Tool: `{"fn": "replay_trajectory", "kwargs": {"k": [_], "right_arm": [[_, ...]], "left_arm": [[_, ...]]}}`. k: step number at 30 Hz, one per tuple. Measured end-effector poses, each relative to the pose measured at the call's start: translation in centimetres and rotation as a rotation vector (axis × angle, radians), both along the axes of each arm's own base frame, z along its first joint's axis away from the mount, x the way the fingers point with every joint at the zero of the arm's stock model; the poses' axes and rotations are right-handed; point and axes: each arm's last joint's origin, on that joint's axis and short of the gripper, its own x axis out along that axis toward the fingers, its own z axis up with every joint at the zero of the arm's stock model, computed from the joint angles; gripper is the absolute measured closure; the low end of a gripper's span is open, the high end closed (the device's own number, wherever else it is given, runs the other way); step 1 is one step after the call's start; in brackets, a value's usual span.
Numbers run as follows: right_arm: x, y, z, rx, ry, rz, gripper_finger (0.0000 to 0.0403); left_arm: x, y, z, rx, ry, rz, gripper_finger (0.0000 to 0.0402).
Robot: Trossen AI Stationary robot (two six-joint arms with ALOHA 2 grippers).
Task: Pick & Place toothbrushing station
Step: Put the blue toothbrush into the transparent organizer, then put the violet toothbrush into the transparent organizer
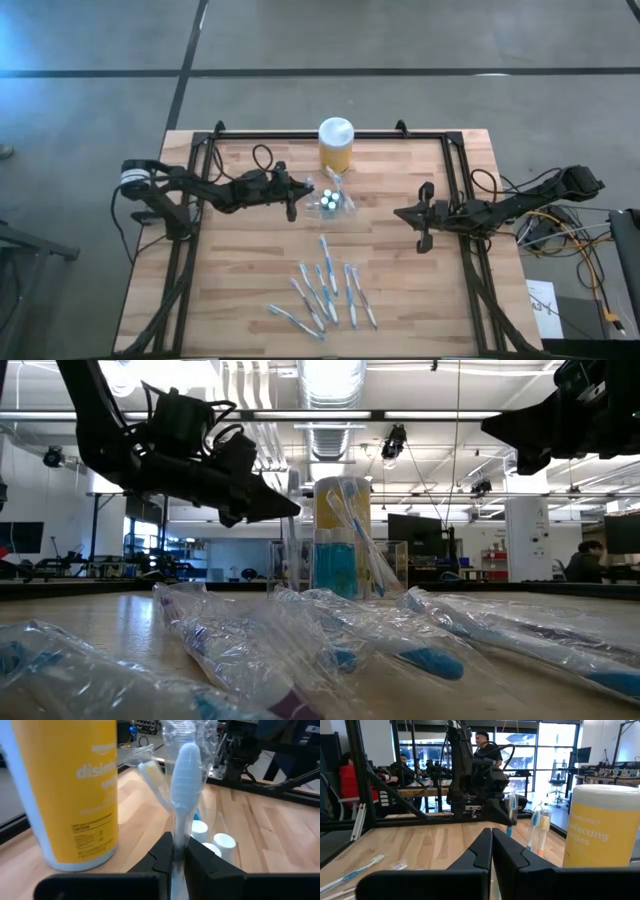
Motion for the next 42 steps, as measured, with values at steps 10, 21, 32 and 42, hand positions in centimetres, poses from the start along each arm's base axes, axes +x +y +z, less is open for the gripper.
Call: {"fn": "replay_trajectory", "kwargs": {"k": [10,21,32,42], "right_arm": [[0.0,0.0,0.0,0.004,0.0,0.001,0.0394],[0.0,0.0,0.0,0.007,0.0,0.002,0.0394],[0.0,0.0,0.0,0.014,-0.002,0.003,0.0394],[0.0,0.0,0.0,0.015,-0.004,0.003,0.0394]], "left_arm": [[-0.3,0.1,-0.1,-0.039,0.026,0.025,0.0324],[-1.4,-0.2,1.0,-0.058,0.098,0.029,0.0255],[-5.5,-1.3,3.9,-0.091,0.258,0.031,0.0183],[-10.1,-2.6,7.0,-0.075,0.225,0.013,0.0152]]}}
